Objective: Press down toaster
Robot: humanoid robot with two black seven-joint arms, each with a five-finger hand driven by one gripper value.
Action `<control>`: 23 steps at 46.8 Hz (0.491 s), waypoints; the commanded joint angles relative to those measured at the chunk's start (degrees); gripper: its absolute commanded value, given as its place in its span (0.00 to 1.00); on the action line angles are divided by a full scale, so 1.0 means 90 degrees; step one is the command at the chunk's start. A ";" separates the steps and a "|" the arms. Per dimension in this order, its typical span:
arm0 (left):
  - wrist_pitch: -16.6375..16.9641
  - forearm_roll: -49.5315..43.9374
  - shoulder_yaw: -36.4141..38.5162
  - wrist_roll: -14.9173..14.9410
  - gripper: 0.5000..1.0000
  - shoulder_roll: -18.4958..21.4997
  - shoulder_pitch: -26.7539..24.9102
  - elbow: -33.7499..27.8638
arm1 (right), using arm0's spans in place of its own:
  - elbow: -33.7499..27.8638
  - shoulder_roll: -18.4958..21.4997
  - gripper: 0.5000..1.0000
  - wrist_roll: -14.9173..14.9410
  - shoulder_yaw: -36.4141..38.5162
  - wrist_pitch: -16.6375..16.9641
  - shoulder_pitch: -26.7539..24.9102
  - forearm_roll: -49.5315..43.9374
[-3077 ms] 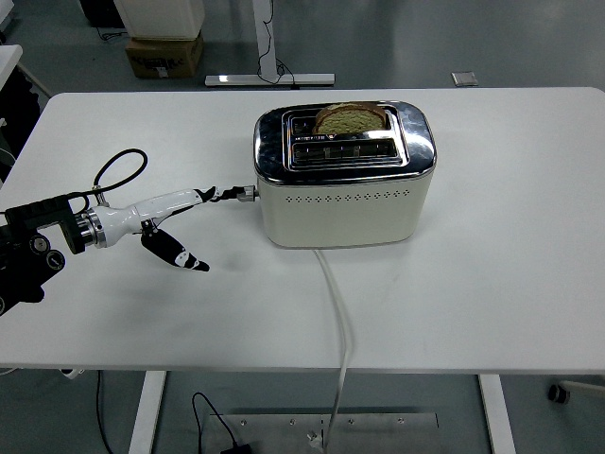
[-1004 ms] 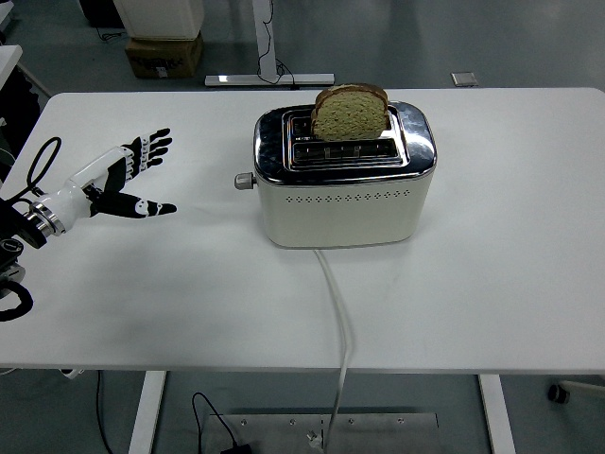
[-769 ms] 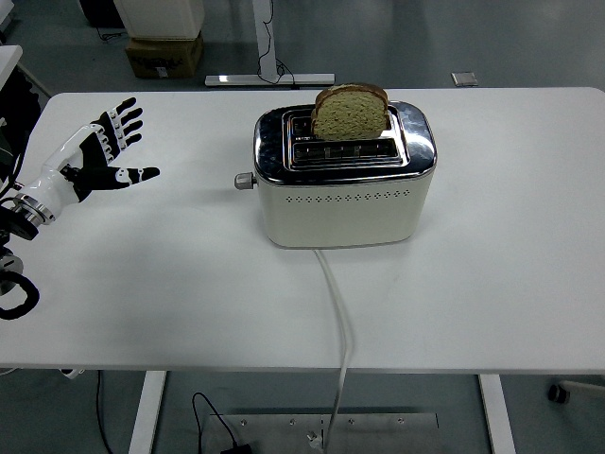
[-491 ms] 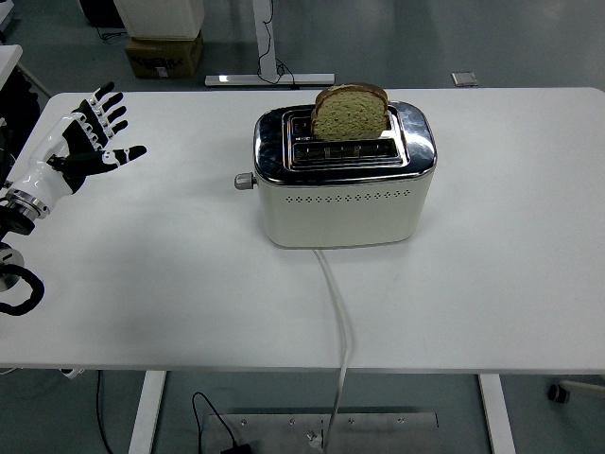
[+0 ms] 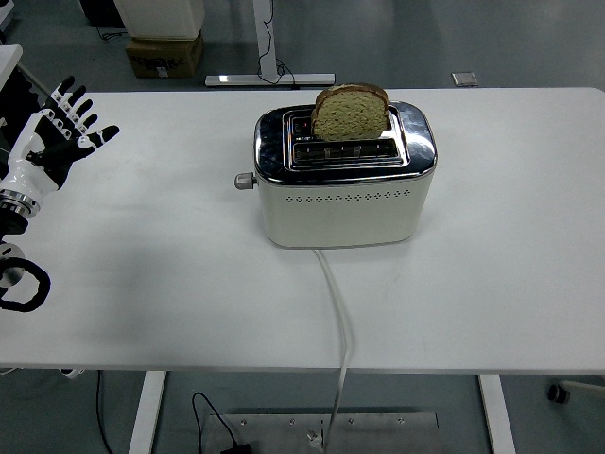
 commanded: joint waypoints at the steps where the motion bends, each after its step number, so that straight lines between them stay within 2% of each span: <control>1: -0.0010 -0.0052 -0.0011 0.0001 1.00 -0.0128 0.0001 0.0147 | 0.0000 0.0000 1.00 0.0001 0.0000 0.0001 0.0000 0.0000; 18: -0.0088 -0.0608 -0.0147 0.0001 1.00 -0.0197 -0.0116 0.0353 | 0.0000 0.0000 1.00 0.0001 0.0000 0.0001 0.0000 0.0000; 23: -0.0088 -0.0706 -0.0264 -0.0009 1.00 -0.0402 -0.0126 0.0460 | 0.0000 0.0000 1.00 0.0001 0.0000 0.0001 0.0000 0.0000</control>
